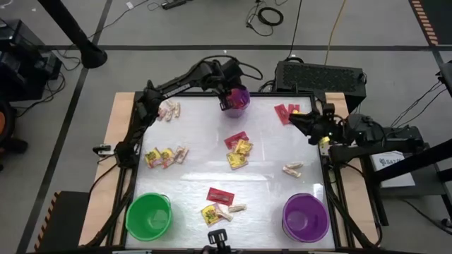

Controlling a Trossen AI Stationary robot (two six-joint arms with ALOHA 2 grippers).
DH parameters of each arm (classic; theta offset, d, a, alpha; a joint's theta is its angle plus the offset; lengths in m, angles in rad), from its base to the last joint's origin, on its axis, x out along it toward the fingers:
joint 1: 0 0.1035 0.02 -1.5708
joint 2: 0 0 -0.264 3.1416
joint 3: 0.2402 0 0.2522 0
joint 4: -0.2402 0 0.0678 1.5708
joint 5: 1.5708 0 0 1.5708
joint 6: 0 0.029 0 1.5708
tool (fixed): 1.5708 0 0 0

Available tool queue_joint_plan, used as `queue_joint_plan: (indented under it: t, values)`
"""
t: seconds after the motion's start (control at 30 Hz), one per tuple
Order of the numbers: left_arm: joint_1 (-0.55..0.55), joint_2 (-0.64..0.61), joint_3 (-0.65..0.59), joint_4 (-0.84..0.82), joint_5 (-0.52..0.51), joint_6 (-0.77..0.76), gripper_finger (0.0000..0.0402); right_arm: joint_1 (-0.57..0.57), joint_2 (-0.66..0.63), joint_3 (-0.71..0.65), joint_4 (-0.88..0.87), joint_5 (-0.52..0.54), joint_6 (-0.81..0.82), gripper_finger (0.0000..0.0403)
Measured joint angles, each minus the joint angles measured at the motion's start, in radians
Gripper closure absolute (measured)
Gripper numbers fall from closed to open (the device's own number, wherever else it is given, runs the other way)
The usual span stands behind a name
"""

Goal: Sort candy by brand, put in halloween buckets
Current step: Put the red candy into the top purple bucket, then put the red candy into the green bucket

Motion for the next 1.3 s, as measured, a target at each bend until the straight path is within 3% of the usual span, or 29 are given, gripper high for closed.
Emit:
queue_joint_plan:
  t: [0.2,0.57,0.8,0.93,1.1,1.2,1.3]
  values:
    - [0.004,0.002,0.000,0.010,0.040,0.028,0.0379,0.000,0.027,0.000,0.007,0.083,0.085,0.0248]
    - [0.005,0.002,0.000,0.051,0.058,0.067,0.0375,0.000,0.061,0.000,0.108,0.074,0.031,0.0248]
    - [0.006,0.002,0.000,0.058,0.055,0.075,0.0305,0.000,0.058,0.000,0.082,-0.041,0.005,0.0248]
    - [0.005,0.002,0.000,0.057,-0.002,0.074,0.0258,0.000,0.057,0.000,0.029,-0.063,0.001,0.0248]
    - [-0.004,0.002,0.000,0.087,-0.007,0.073,0.0240,0.000,0.024,0.000,-0.090,-0.138,-0.018,0.0248]
    - [-0.018,0.002,0.000,0.132,0.031,0.073,0.0240,0.000,-0.001,0.000,-0.203,-0.139,-0.038,0.0248]
    - [-0.045,0.007,0.001,0.212,0.131,0.072,0.0240,-0.001,-0.026,0.000,-0.302,-0.129,-0.042,0.0248]
